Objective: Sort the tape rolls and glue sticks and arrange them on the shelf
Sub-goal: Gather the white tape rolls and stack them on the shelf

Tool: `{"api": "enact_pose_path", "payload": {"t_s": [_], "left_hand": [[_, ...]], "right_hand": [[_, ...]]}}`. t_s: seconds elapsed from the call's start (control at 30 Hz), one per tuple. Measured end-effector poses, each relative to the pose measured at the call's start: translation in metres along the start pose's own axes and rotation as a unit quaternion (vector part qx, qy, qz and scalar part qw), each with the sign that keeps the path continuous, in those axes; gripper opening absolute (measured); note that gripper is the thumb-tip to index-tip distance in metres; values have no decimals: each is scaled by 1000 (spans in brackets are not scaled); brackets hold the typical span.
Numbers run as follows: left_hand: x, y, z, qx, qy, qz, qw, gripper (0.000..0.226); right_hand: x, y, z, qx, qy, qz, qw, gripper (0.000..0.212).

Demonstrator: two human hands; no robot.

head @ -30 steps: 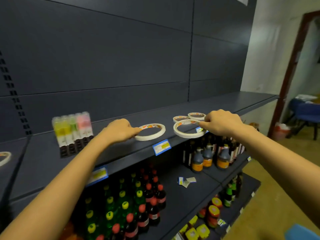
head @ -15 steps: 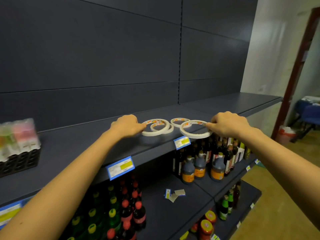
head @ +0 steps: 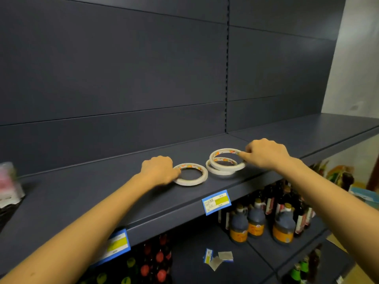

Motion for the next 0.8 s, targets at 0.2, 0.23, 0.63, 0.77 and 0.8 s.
{"api": "enact_pose_path", "payload": {"t_s": [0.2,0.23,0.63,0.77,0.8], "left_hand": [[-4,-7,4,-55,43,-34,997,46],[-11,-9,6,-65,65,-40,995,43],[-62,-46,83,-202,225,-86,949,24],[-73,-70,143,-274,240,-104,925,24],[-76,-77,161,-293,240,-114,919,24]], "right_hand": [[34,-13,-35,-66,-61,8,996,46],[40,-15,-38,-80,-78,28,993,46],[-7,-126,-32,-380,26,-128,916,17],[-15,-199,20,-485,23,-206,849,20],[-17,-217,36,-511,18,-218,831,21]]}}
Point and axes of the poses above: each hand's wrist, its own z-axis away from the middle knuckle, its own x-axis out of the palm, y = z × x, the point moved 9 cm from there along -z, towards the middle knuckle, and after that the axes turned 6 degrees about y, right-handed, at the moved point
